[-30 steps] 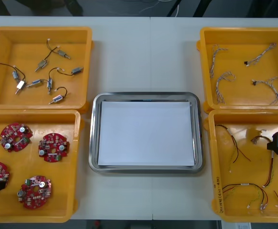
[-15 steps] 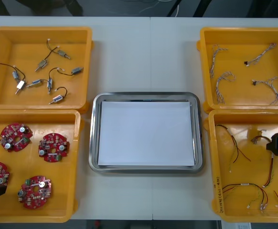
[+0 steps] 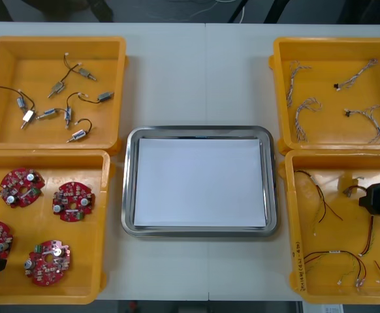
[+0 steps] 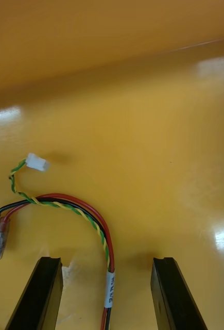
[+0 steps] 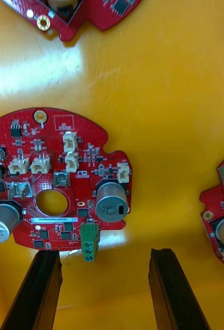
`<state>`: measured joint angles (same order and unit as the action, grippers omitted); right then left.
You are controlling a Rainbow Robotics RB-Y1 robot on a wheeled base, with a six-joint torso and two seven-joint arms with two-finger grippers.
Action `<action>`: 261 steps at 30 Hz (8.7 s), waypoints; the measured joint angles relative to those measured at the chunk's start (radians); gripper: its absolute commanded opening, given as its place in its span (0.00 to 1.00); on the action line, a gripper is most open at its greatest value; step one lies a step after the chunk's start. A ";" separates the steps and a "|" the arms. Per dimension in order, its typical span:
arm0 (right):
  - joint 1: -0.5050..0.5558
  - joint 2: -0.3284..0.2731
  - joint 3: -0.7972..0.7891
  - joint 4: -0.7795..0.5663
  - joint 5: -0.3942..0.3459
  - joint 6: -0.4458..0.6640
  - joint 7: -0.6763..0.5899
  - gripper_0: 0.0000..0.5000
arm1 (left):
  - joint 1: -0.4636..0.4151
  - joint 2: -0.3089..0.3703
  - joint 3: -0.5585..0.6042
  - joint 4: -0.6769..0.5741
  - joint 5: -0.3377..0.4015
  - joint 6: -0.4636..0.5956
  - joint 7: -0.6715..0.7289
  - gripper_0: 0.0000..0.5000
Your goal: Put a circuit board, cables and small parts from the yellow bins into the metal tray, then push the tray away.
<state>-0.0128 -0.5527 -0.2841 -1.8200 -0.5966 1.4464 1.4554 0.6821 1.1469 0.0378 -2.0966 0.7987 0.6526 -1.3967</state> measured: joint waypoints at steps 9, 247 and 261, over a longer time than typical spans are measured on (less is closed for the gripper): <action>0.016 0.000 0.000 0.000 0.000 -0.019 0.000 1.00 | -0.038 0.003 -0.036 0.021 0.000 -0.002 0.000 1.00; -0.456 -0.266 0.432 -0.581 -0.379 0.470 -0.001 0.00 | -1.374 -0.433 -1.107 0.004 -0.286 0.789 0.912 0.98; -0.488 -0.266 0.474 -0.583 -0.389 0.470 -0.001 0.00 | -1.379 -0.433 -0.946 -0.015 -0.199 0.896 0.918 1.00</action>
<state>-0.5006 -0.8185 0.1903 -2.4033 -0.9859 1.9163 1.4546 -0.6965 0.7143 -0.9079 -2.1115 0.5993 1.5482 -0.4785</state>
